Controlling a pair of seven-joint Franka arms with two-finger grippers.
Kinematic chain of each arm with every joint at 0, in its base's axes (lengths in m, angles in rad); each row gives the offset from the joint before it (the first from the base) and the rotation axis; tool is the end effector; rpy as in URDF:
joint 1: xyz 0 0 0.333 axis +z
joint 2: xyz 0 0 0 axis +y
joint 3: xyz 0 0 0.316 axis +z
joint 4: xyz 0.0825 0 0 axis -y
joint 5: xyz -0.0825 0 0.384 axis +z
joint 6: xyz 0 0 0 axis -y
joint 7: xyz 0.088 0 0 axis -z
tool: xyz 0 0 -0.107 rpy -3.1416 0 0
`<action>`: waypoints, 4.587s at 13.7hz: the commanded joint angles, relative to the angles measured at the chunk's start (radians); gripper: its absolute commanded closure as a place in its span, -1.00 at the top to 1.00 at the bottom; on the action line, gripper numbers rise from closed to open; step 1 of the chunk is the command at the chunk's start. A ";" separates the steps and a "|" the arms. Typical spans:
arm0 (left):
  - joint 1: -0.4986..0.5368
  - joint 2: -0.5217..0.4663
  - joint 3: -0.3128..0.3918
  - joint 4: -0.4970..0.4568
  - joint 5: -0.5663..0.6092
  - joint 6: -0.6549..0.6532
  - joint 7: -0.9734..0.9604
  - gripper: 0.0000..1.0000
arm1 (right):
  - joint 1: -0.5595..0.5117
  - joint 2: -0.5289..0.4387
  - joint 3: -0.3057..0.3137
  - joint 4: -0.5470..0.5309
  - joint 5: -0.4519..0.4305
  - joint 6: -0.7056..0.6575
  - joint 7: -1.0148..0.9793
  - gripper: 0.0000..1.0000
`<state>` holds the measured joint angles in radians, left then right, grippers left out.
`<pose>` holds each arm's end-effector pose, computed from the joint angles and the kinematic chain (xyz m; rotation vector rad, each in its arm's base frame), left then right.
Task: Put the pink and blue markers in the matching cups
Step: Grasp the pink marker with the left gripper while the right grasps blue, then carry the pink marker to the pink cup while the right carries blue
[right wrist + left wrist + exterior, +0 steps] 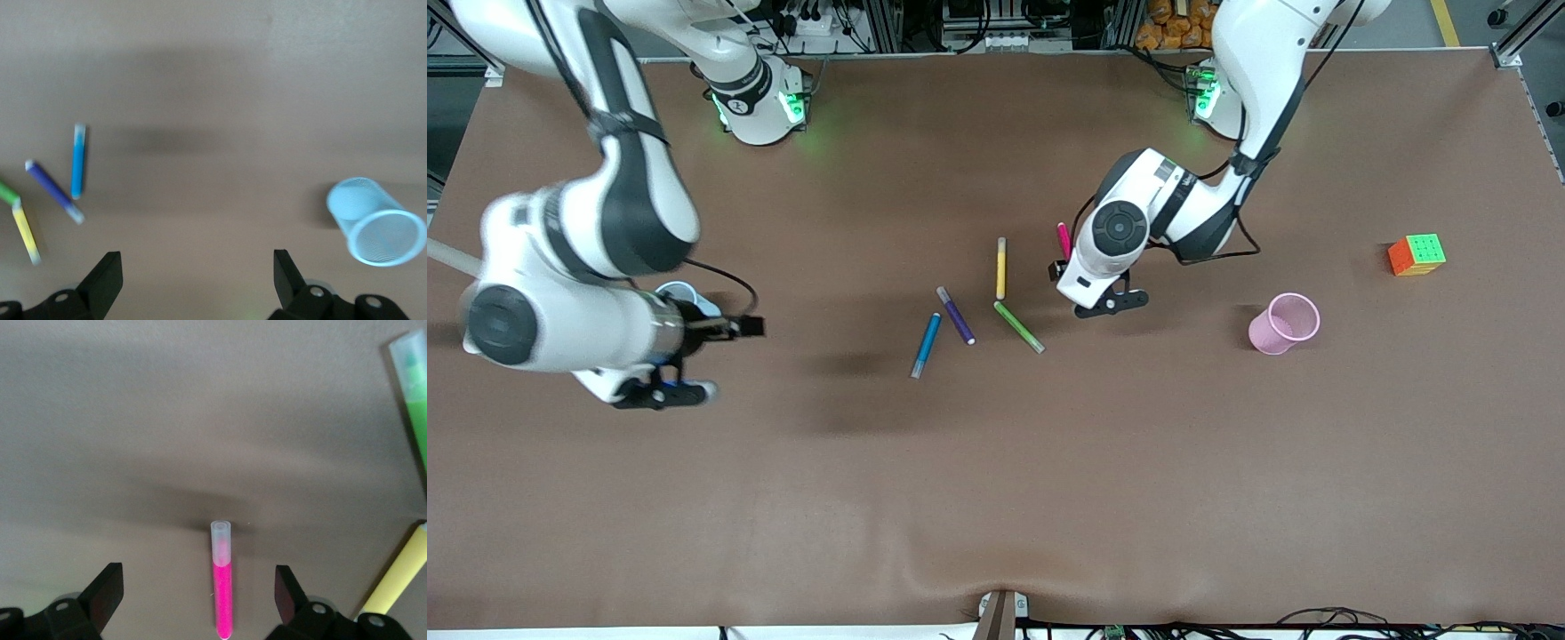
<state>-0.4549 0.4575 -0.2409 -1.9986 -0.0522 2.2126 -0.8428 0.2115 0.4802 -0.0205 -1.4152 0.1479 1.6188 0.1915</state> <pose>0.4465 -0.3729 0.2175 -3.0430 -0.2973 0.4125 0.6498 0.1433 0.4049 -3.0268 0.0412 0.4528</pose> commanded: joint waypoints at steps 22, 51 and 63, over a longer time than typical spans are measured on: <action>-0.048 0.098 0.003 0.003 -0.008 0.085 -0.070 -0.70 | 0.313 0.215 -0.009 -0.082 -0.016 0.510 0.374 1.00; 0.332 -0.269 0.005 0.007 0.409 -0.037 0.315 -1.00 | 0.376 0.261 -0.013 -0.186 -0.070 0.702 0.402 -1.00; 0.573 -0.408 0.005 -0.273 0.517 0.430 0.663 -1.00 | 0.238 0.011 -0.004 -0.176 -0.050 0.474 -0.019 -1.00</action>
<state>0.0865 0.1018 -0.2245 -2.1800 0.4159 2.5496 -0.1907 0.4751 0.5559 -0.0444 -1.5615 0.0944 2.1547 0.2303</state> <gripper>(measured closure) 0.828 0.828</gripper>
